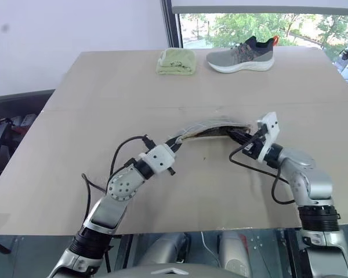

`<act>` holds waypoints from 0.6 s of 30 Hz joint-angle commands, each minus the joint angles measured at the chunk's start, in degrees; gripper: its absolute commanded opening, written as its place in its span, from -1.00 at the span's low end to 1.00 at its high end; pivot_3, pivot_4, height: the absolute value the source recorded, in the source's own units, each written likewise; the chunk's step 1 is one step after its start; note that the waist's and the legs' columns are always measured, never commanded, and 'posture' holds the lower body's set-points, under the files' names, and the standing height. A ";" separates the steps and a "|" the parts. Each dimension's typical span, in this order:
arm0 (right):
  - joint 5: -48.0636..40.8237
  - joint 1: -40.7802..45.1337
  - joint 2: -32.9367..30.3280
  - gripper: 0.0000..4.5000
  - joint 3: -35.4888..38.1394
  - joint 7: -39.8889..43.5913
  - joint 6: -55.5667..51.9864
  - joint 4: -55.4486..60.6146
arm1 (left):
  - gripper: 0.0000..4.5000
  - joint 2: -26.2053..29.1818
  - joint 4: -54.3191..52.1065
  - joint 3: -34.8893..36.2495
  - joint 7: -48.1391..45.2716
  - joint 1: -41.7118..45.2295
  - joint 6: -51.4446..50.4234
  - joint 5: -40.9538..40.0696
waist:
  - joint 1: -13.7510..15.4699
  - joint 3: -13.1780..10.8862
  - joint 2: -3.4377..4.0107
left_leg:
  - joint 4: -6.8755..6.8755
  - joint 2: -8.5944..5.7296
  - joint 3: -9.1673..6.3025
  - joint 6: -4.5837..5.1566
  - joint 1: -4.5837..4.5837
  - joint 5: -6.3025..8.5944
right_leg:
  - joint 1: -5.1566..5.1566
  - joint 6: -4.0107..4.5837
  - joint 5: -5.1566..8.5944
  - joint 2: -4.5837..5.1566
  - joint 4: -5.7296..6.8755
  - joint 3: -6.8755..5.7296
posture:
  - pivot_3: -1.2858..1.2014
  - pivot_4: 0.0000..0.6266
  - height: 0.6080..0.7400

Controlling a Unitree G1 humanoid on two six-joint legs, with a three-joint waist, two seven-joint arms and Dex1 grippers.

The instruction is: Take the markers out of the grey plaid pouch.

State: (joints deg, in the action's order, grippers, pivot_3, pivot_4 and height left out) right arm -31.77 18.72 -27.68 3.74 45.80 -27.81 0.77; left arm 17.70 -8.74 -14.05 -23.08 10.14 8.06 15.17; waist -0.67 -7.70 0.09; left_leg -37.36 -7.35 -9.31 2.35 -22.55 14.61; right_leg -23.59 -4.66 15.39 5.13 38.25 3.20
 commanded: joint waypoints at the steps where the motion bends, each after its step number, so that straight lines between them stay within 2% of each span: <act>1: 4.29 3.21 -1.00 -0.86 -2.07 0.26 2.55 -0.67 | -1.00 0.43 -4.46 0.06 -3.60 2.04 -1.14 -4.16 | -0.03 0.00 0.00 | 0.00 0.00 0.00 0.00 0.00 0.00 | 0.00 0.00 0.00 0.00 0.00 0.00 | 0.03 -0.52 1.00; 4: 8.79 5.00 -3.49 -0.41 -5.69 1.96 3.21 -0.66 | -1.00 0.75 -5.34 0.32 -7.44 3.25 -4.71 -7.98 | -0.04 0.00 0.00 | 0.00 0.00 0.03 0.00 0.00 0.00 | -0.01 0.00 0.00 -0.02 0.00 0.02 | 0.03 -0.52 1.00; 5: 9.97 5.82 -3.89 -0.31 -6.20 1.61 3.45 -0.51 | -1.00 0.82 -5.83 0.36 -8.84 3.39 -6.14 -9.60 | -0.04 0.00 0.00 | 0.00 0.00 0.00 0.00 0.00 0.00 | -0.01 0.00 0.00 -0.02 -0.01 -0.01 | 0.03 -0.52 1.00; 11: 16.97 9.36 -8.22 0.93 -10.45 3.74 6.83 4.62 | -1.00 -0.32 -8.11 0.58 -14.04 1.17 -15.23 -19.98 | -0.12 -0.01 -0.01 | -0.01 0.00 -0.01 0.00 -0.06 0.00 | -0.06 0.00 0.00 -0.02 -0.05 0.00 | 0.03 -0.52 1.00; 12: 18.57 9.86 -8.70 0.99 -11.65 3.90 7.56 4.84 | -1.00 -0.70 -8.29 0.17 -14.56 0.84 -16.40 -21.09 | -0.12 -0.01 -0.02 | 0.00 0.00 -0.02 0.00 -0.06 0.00 | -0.06 0.00 0.00 -0.02 -0.05 0.00 | 0.03 -0.52 1.00; 18: 32.25 14.08 -11.21 0.99 -23.64 8.42 16.65 0.60 | -1.00 -3.85 -9.24 -0.51 -17.09 1.99 -25.15 -29.20 | -0.08 -0.02 -0.07 | -0.05 0.00 -0.03 -0.01 -0.06 0.00 | -0.04 0.00 0.00 -0.05 -0.05 -0.04 | 0.03 -0.52 1.00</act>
State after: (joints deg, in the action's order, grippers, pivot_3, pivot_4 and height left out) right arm -2.88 31.70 -38.34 -17.40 52.46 -14.62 2.26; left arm 14.64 -14.49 -14.22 -39.07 10.59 -15.97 -10.75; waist -0.75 -7.72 0.02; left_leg -37.41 -7.35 -9.36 2.34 -22.62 14.60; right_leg -23.62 -4.66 15.39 5.08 38.19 3.14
